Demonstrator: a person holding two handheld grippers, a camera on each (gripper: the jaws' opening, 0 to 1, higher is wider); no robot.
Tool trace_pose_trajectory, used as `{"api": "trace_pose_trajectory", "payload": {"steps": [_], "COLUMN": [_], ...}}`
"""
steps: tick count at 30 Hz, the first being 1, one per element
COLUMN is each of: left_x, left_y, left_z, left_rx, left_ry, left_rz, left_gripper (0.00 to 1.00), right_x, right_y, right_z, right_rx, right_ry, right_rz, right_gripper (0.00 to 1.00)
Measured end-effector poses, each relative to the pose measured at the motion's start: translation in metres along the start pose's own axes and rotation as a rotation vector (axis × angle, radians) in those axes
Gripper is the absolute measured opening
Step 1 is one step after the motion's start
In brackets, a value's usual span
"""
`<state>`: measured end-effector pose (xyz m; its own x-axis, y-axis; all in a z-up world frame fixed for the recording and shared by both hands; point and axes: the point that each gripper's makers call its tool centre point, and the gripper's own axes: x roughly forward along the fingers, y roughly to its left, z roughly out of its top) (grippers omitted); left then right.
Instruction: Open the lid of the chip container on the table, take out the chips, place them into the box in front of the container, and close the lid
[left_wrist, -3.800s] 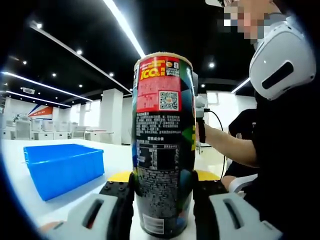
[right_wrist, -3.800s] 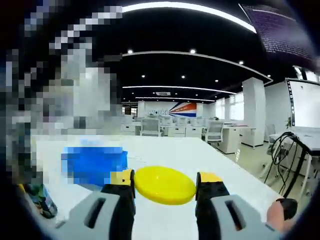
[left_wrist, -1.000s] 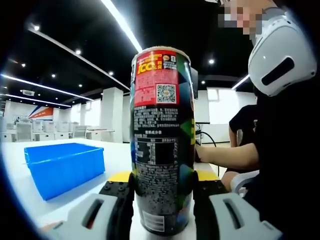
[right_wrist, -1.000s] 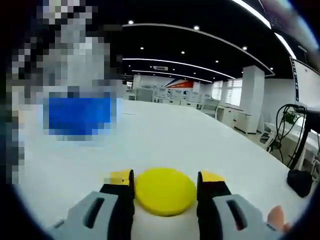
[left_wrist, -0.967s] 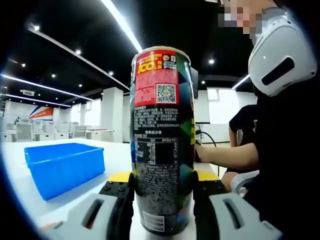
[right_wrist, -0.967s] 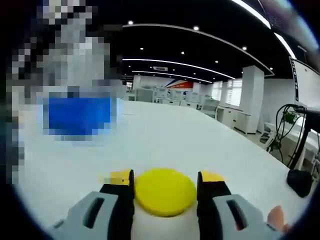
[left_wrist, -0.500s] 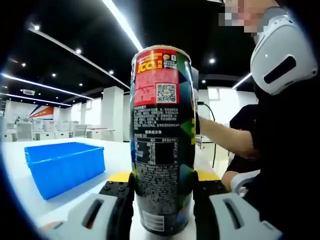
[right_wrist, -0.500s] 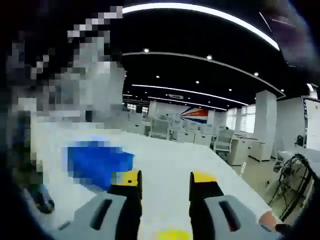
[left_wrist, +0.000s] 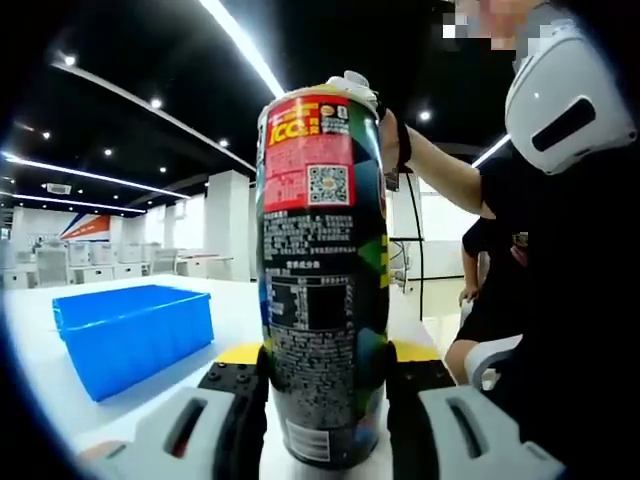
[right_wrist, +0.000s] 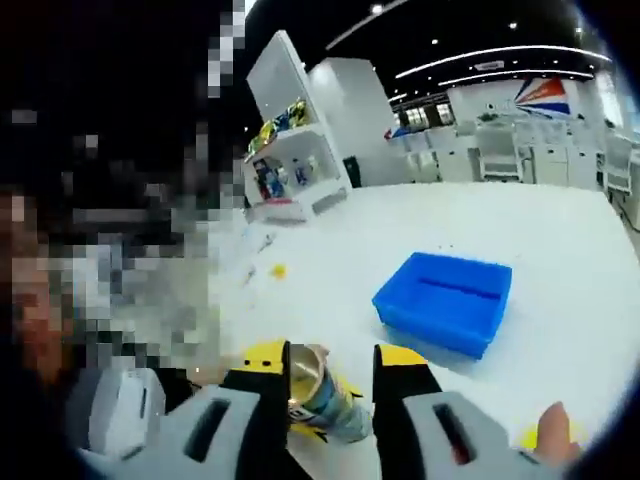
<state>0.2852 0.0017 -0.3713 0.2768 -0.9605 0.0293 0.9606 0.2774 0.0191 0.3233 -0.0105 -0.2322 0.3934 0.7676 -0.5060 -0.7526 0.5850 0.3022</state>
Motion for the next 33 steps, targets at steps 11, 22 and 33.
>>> {"api": "trace_pose_trajectory", "payload": {"steps": [11, 22, 33], "left_x": [0.001, 0.001, 0.0], "left_y": [-0.001, -0.001, -0.004], "left_z": [-0.001, -0.001, 0.0], "left_rx": [0.013, 0.03, 0.053], "left_ry": [0.009, 0.014, 0.026], "left_rz": [0.007, 0.01, 0.007], "left_gripper": [0.47, 0.47, 0.46], "right_x": [0.014, 0.018, 0.011], "right_y": [0.005, 0.01, 0.002], "right_z": [-0.029, -0.029, -0.03], "right_rx": [-0.005, 0.072, 0.091], "right_ry": [0.122, 0.129, 0.132], "right_rz": [-0.031, -0.021, -0.073], "right_gripper": [0.27, 0.03, 0.0]}}
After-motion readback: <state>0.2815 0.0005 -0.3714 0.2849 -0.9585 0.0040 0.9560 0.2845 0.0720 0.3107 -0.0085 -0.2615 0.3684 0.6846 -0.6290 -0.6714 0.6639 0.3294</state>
